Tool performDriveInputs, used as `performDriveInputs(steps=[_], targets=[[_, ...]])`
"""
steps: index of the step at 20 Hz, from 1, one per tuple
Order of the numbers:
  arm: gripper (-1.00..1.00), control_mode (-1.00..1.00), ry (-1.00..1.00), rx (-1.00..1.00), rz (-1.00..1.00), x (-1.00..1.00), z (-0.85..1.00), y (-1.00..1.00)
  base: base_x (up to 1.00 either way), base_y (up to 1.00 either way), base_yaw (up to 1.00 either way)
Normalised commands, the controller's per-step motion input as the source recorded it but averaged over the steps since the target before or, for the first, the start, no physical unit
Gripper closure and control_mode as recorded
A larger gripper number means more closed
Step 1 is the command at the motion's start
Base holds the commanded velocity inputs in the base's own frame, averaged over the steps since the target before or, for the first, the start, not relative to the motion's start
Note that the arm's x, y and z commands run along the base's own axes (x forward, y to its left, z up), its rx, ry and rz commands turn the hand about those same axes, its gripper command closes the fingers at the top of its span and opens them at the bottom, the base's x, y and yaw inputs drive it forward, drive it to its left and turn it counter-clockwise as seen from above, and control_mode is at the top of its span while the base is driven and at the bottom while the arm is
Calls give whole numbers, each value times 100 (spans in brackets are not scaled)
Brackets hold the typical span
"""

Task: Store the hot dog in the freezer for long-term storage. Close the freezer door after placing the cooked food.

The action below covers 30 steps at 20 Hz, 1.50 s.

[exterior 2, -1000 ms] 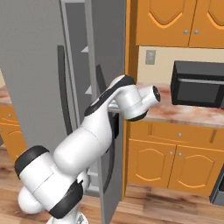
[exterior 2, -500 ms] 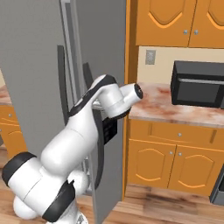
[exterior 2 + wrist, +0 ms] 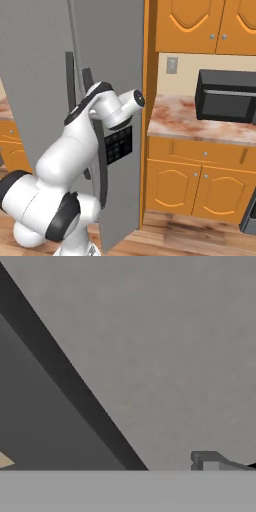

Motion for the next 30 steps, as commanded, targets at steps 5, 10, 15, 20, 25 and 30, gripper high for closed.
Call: performDriveInputs(steps=[5,10,15,20,25,30], targets=[[-100,-100,0,-8,-16,49,0,39,0,0,0],[-100,-100,0,-11,-19,54,-4,41,0,0,0],[-100,-100,1,-10,-14,47,0,20,0,0,0],[-100,-100,0,-9,-12,48,0,13,0,0,0],[-100,-100,0,-6,-11,45,0,2,0,0,0],[-100,-100,0,-5,-10,29,0,1,0,0,0]])
